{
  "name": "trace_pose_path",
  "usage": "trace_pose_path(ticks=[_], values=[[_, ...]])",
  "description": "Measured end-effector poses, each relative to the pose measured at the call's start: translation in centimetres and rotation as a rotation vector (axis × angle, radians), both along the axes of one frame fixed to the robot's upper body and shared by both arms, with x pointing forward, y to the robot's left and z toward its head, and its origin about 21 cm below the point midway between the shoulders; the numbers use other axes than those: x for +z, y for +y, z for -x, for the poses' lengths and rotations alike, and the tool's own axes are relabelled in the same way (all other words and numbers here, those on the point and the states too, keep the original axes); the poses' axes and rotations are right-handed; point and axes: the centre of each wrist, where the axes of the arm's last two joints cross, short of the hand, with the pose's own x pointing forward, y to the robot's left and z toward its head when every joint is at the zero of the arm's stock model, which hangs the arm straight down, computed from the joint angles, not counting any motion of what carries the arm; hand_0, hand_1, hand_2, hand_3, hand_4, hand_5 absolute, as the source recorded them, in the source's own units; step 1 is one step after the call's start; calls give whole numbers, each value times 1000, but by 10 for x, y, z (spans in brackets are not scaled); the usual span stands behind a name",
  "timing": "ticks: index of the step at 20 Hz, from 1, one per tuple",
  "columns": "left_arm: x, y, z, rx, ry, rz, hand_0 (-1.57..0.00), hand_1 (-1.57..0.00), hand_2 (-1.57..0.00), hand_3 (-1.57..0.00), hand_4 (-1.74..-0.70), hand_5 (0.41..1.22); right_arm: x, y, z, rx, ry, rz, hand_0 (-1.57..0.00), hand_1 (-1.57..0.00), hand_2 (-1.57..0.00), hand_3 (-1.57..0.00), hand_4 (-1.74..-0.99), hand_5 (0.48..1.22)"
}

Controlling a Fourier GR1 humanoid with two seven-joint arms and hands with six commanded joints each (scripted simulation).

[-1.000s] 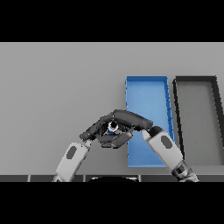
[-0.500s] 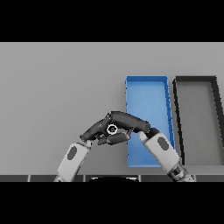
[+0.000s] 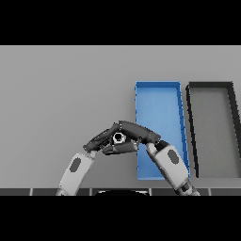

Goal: Pick up the blue pipe and place it into the blue bin.

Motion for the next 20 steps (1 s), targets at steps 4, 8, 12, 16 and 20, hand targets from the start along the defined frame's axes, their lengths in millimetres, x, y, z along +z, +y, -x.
trace_pose_path(ticks=[4, 8, 12, 16, 20], values=[[4, 3, -3, -26, 16, -43, -246, -229, -223, -175, -1059, 912, 4, 5, 4, -16, -10, -11, -1568, -1568, -1568, -1567, -1499, 1217], [-1, 4, -4, 15, 84, -104, -100, -93, -91, -71, -977, 682, 1, 4, 3, -18, -36, -24, -1570, -1570, -1570, -1569, -1499, 1219], [-3, -2, -2, 45, 130, -114, -40, -38, -37, -29, -968, 557, -1, 0, -2, -28, -17, -32, -1571, -1571, -1571, -1570, -1498, 1220], [-2, 1, -1, 59, 132, -107, -16, -15, -14, -11, -969, 512, 12, -2, -7, -34, 13, -80, -1571, -1571, -1571, -1571, -1495, 1221], [-6, 0, -4, 67, 159, -149, -6, -5, -5, -4, -971, 485, 51, -6, -8, -18, 65, -173, -1571, -1571, -1571, -1571, -1494, 1221]])
